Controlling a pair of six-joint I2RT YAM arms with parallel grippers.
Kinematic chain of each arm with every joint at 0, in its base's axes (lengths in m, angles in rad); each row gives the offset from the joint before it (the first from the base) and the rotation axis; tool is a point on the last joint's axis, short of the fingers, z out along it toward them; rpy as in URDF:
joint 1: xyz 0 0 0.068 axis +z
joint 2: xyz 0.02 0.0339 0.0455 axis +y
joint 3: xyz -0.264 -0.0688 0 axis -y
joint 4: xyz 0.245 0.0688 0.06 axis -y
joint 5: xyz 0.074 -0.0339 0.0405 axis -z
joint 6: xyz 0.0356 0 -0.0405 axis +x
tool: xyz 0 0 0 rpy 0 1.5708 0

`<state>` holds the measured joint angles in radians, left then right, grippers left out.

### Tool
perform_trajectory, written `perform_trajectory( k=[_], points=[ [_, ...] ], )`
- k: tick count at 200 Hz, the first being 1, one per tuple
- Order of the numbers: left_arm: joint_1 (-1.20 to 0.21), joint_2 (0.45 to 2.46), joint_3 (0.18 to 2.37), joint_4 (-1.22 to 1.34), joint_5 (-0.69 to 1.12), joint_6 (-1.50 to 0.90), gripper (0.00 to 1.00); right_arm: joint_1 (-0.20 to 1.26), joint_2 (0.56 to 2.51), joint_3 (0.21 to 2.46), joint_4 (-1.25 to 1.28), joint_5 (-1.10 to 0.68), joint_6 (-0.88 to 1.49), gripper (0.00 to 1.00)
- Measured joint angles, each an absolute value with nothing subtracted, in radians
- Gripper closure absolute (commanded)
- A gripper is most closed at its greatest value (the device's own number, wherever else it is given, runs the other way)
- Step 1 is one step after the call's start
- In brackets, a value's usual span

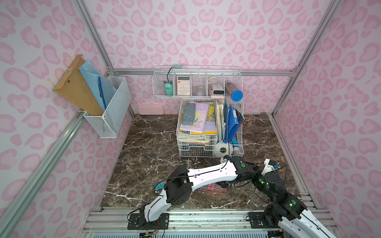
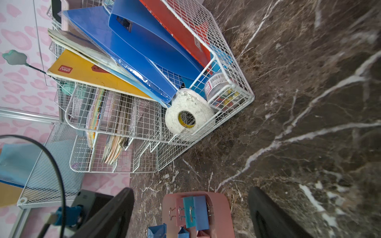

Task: Put the binder clips in the storage box
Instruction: Place the binder clip in the storage box.

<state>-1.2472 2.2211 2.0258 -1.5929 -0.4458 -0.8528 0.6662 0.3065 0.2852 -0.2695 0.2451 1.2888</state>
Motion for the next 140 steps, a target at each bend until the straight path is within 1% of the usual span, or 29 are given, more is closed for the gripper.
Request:
perform_trajectory(
  k=[22, 40, 78, 106, 122, 136, 140],
  points=[
    [-1.257, 2.183, 1.931, -1.545, -0.411, -0.817, 1.0, 0.635, 0.306, 0.328, -0.295, 0.252, 1.309, 0.11],
    [-1.262, 2.151, 1.872, -1.51, -0.383, -0.787, 1.0, 0.54, 0.377, 0.382, -0.326, 0.241, 1.308, 0.11],
    [-1.256, 2.169, 1.854, -1.43, -0.368, -0.736, 1.0, 0.309, 0.567, 0.492, -0.336, 0.077, 1.216, 0.13],
    [-1.257, 2.181, 1.863, -1.407, -0.373, -0.722, 1.0, 0.266, 0.619, 0.53, -0.329, -0.01, 1.155, 0.13],
    [-1.256, 2.209, 1.879, -1.408, -0.377, -0.722, 0.91, 0.262, 0.618, 0.528, -0.321, -0.039, 1.142, 0.13],
    [-1.254, 2.225, 1.883, -1.408, -0.383, -0.722, 0.89, 0.262, 0.598, 0.511, -0.315, -0.057, 1.14, 0.13],
    [-1.254, 2.225, 1.882, -1.408, -0.383, -0.722, 0.87, 0.261, 0.59, 0.504, -0.314, -0.06, 1.14, 0.13]
  ],
)
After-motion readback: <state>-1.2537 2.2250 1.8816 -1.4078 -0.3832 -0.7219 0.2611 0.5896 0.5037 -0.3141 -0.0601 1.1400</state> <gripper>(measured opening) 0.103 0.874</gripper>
